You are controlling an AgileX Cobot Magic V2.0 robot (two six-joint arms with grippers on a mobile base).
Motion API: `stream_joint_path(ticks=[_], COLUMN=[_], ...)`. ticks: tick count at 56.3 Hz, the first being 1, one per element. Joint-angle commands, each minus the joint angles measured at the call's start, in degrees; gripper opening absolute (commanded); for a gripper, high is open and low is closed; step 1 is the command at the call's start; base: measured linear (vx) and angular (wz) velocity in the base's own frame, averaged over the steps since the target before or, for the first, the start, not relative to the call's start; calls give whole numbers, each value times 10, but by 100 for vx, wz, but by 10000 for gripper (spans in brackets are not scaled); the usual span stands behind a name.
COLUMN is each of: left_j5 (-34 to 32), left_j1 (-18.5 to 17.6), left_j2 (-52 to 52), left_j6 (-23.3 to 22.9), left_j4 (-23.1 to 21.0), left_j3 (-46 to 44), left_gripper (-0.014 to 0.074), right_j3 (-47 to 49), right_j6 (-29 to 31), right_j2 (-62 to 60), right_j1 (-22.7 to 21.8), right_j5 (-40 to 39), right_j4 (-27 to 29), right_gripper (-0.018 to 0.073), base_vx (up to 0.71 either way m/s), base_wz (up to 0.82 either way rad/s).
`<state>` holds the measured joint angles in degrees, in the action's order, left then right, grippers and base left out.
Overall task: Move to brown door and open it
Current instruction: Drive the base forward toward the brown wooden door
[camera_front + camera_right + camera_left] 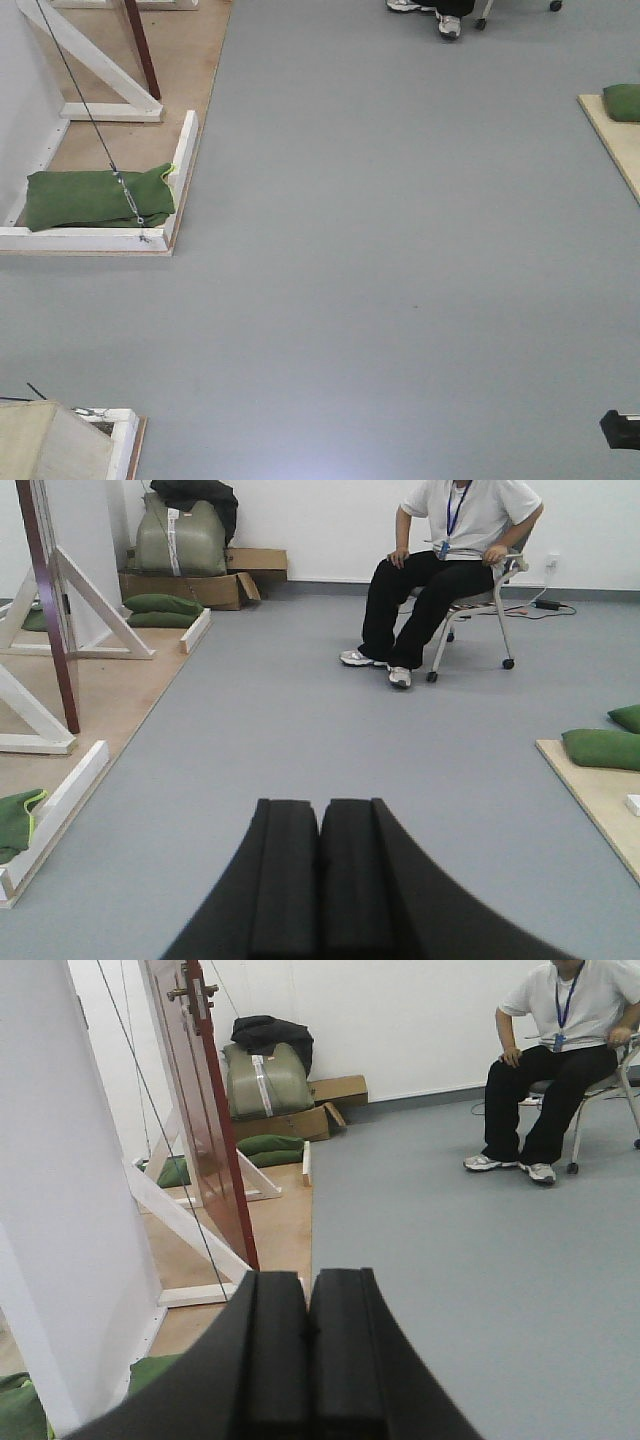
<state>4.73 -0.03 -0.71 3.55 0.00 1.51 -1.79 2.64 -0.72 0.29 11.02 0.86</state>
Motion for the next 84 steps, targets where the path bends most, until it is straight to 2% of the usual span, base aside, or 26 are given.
stream_joint_path(ticks=[1, 84], left_j5=[-47, -47], left_j1=[-5, -4], left_j2=[-10, -10], left_j6=[-2, -2], left_j4=[0, 0], left_j3=[-10, -10], left_gripper=[-6, -6], right_j3=[-3, -3], right_j6=[3, 3], right_j2=[-7, -8], right_j1=[1, 0], right_j5=[-48, -48], right_j4=[-3, -3], right_gripper=[0, 0], base_vx=[0, 0], base_wz=[0, 0])
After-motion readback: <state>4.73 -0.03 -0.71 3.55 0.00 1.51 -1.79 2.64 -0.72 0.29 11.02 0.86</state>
